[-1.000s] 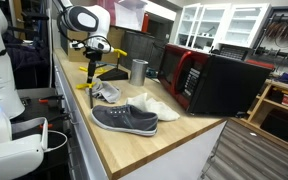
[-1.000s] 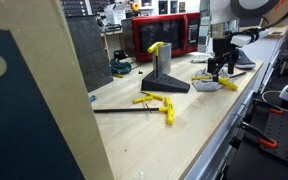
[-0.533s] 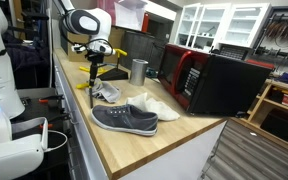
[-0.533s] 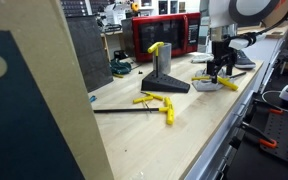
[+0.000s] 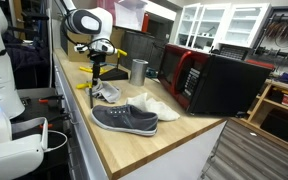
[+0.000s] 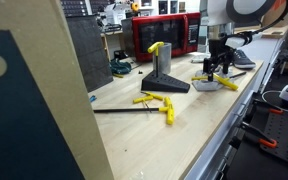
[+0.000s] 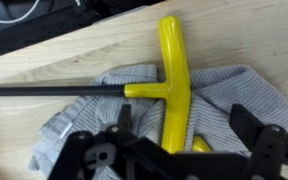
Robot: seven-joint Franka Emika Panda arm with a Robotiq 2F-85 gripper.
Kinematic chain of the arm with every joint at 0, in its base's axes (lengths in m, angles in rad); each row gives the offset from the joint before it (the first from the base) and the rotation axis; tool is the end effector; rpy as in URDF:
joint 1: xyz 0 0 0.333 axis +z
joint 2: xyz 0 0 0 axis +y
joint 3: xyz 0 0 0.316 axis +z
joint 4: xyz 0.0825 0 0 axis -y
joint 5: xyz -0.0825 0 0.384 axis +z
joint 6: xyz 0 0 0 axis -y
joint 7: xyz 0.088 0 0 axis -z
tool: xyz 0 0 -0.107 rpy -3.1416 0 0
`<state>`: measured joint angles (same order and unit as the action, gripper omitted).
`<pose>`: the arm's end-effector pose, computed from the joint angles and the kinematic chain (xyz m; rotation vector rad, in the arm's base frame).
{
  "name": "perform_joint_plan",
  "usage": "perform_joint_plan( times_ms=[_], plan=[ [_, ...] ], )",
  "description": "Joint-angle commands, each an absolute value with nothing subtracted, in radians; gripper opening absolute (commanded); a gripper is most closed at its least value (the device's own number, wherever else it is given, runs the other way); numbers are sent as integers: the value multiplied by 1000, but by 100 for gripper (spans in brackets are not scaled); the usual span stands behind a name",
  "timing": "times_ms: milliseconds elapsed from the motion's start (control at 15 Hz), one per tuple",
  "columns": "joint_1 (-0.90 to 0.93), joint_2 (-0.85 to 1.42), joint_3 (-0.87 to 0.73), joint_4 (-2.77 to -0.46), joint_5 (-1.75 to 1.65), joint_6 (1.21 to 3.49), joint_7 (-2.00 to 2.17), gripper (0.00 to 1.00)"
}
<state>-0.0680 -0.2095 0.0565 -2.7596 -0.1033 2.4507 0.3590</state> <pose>0.3745 -0.0055 0.2712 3.0173 -0.4396 -0.1312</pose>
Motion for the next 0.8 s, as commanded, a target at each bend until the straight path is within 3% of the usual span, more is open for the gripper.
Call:
perform_joint_plan(
  times_ms=[0,733],
  plan=[
    [-54,-172,53,-2754,-80,2466,352,100],
    [2,-291,67,-2789,49,2346,340,100]
  ],
)
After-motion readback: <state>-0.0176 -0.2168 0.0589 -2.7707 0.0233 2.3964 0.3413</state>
